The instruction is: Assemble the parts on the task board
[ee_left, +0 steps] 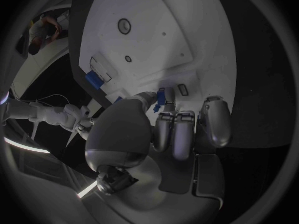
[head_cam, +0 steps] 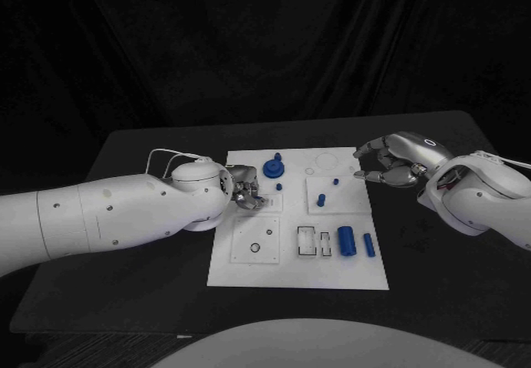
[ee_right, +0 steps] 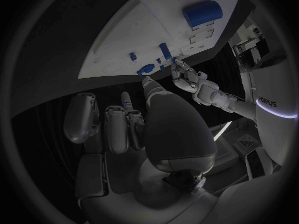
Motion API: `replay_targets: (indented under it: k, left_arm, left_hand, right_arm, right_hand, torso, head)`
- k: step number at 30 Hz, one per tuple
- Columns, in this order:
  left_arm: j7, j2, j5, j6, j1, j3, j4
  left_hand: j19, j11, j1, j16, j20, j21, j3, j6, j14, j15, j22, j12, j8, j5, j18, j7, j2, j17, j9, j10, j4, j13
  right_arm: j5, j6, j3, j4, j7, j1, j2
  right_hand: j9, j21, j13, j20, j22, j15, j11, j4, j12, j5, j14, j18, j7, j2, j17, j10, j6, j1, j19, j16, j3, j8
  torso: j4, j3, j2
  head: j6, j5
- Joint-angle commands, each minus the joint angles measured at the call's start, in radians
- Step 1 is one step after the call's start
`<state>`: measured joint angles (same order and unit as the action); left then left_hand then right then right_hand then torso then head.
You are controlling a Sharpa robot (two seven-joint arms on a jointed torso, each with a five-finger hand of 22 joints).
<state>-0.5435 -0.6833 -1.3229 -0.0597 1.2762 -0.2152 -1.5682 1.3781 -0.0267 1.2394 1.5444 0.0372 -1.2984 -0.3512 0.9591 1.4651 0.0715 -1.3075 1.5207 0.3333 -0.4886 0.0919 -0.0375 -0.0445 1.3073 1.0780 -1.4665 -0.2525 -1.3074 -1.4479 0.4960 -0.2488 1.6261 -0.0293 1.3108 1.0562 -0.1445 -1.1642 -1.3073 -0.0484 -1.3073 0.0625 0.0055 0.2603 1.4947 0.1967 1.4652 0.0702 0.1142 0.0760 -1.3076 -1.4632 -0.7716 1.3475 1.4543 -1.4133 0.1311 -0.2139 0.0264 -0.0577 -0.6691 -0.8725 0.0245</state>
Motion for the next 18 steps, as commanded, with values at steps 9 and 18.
replay_targets:
  k: [9, 18]
  left_arm:
    - [0.053, -0.019, 0.09, 0.082, 0.056, 0.001, -0.005]
    - [-0.034, 0.016, 0.336, 0.268, 0.118, 0.001, 0.061]
  left_hand:
    - [-0.001, -0.004, -0.008, -0.008, 0.0, 0.006, -0.086, 0.004, 0.07, 0.004, -0.076, -0.01, 0.013, 0.021, -0.013, 0.002, -0.013, 0.201, 0.009, -0.037, 0.048, -0.187]
    - [-0.002, -0.002, -0.021, -0.006, 0.001, 0.007, -0.099, 0.003, 0.073, 0.003, -0.078, -0.012, 0.014, 0.045, -0.013, -0.001, -0.012, 0.206, 0.011, -0.034, 0.043, -0.185]
  right_arm:
    - [-0.001, -0.004, 0.001, 0.003, -0.023, -0.002, 0.002]
    - [-0.001, -0.009, 0.001, -0.001, -0.027, -0.002, -0.003]
  right_hand:
    - [0.003, 0.008, -0.179, -0.004, -0.157, -0.007, 0.007, -0.007, -0.006, 0.011, 0.072, 0.009, 0.001, -0.003, -0.121, -0.043, -0.007, 0.011, -0.003, 0.007, 0.003, -0.007]
    - [0.005, 0.012, -0.178, -0.004, -0.156, -0.007, 0.007, -0.013, -0.006, 0.021, 0.072, 0.01, 0.002, -0.005, -0.119, -0.043, -0.009, 0.017, -0.003, 0.009, 0.006, -0.007]
  torso:
    - [0.0002, -0.0006, 0.0]
    - [-0.0002, -0.0009, 0.001]
  head:
    - [0.0, -0.005]
    - [0.0, 0.0]
